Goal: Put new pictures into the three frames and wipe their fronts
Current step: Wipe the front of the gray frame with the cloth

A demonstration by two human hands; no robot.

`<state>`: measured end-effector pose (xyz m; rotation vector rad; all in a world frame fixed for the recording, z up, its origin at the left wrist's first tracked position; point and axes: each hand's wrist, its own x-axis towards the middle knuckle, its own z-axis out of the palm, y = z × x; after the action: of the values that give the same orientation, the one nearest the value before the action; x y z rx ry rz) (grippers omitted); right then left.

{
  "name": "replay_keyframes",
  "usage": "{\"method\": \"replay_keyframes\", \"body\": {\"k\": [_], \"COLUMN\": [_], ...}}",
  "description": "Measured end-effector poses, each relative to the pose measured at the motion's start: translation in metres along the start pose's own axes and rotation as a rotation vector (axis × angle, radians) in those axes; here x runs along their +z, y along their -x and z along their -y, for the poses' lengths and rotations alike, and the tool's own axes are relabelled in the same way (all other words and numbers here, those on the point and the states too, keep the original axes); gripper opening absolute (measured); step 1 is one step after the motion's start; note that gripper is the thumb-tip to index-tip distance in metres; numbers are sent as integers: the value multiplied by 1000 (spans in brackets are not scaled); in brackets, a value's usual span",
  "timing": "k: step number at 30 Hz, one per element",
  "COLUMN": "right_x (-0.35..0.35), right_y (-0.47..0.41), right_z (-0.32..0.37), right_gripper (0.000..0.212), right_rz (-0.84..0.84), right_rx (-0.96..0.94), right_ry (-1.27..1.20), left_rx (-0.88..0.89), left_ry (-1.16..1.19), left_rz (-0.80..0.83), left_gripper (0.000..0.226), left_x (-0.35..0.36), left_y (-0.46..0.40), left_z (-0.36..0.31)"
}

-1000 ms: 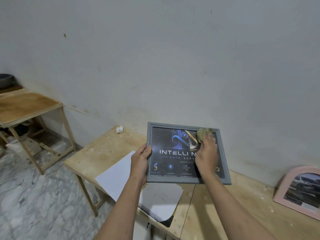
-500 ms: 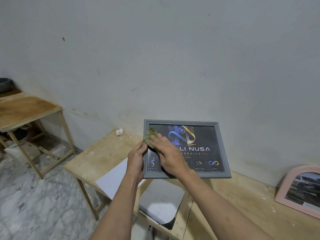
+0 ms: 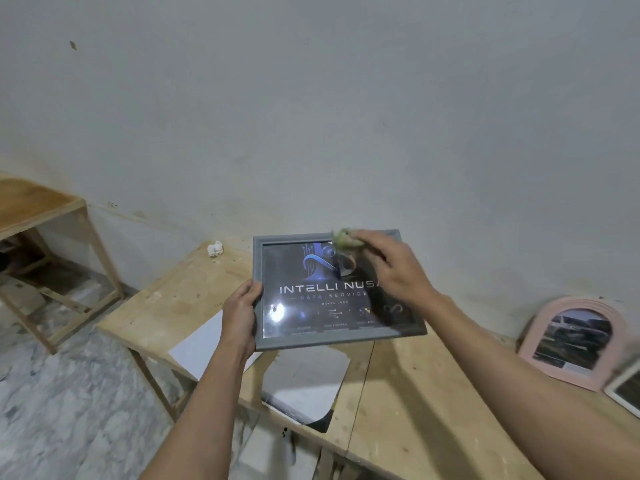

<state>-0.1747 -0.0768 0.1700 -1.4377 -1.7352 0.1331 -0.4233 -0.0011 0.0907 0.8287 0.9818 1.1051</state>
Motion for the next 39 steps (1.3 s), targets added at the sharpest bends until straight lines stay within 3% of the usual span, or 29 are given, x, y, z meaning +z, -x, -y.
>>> {"method": "replay_keyframes", "body": {"k": [2, 6, 12, 16, 19, 23, 25, 27, 30, 31, 33, 34, 36, 39], "right_x": [-32, -43, 0, 18, 27, 59, 80, 85, 55, 37, -2, -19, -33, -18], "right_y": [-24, -22, 59, 89, 90, 81, 77, 65, 32, 17, -10, -18, -20, 4], "right_z": [-23, -59, -67, -61, -46, -10, 20, 40, 32, 24, 1, -11, -30, -38], "right_gripper": [40, 44, 35, 32, 33, 34, 33, 33, 34, 36, 44, 48, 49, 52], "right_rz": [-60, 225, 395, 427, 449, 372, 463, 542, 366, 230, 5, 5, 175, 323], "right_rx": [32, 51, 143, 415, 514, 450, 415, 406, 430, 432, 408, 401, 431, 381], "right_ry": [182, 387, 245, 187, 88, -37, -154, -272, -458, -435, -19, 255, 604, 738], "left_rx": [22, 40, 73, 80, 81, 77, 87, 109, 119, 114, 134, 137, 129, 101], "left_ry": [-30, -40, 5, -5, -23, -29, -42, -82, -153, -156, -137, -129, -96, -9], "left_rz": [-4, -21, -135, -176, -193, -170, -124, -71, 4, 28, 50, 47, 19, -25], "left_gripper": [19, 20, 19, 17, 20, 18, 28, 17, 29, 28, 24, 23, 18, 21], "left_x": [-1, -1, -11, -14, -11, 3, 12, 17, 13, 9, 5, 5, 6, 11], "left_y": [-1, -5, -12, -18, -17, -12, -9, -6, -4, -4, -5, -5, -6, -6], "left_z": [-3, -10, -8, -3, 2, 10, 12, 13, 9, 7, 2, 0, -2, -1]}}
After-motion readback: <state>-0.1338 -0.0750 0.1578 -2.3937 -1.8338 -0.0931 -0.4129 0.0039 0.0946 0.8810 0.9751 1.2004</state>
